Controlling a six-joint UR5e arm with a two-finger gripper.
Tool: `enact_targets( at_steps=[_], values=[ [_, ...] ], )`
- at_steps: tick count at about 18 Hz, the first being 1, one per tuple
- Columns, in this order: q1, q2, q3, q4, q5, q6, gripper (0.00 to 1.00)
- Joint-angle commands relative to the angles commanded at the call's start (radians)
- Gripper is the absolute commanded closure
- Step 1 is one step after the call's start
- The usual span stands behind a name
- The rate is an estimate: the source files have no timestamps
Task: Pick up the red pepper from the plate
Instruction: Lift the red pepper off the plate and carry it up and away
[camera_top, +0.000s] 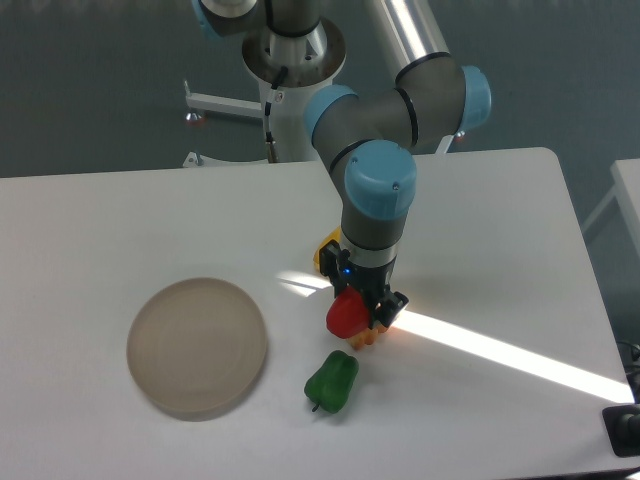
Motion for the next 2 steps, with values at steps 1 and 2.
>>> enact_targets(
  at_steps=[1, 2],
  values=[
    [0.000, 0.000, 0.000, 0.002, 0.000, 0.000, 0.44],
    [0.000, 0.000, 0.000, 0.002, 0.000, 0.000, 0.44]
  ],
)
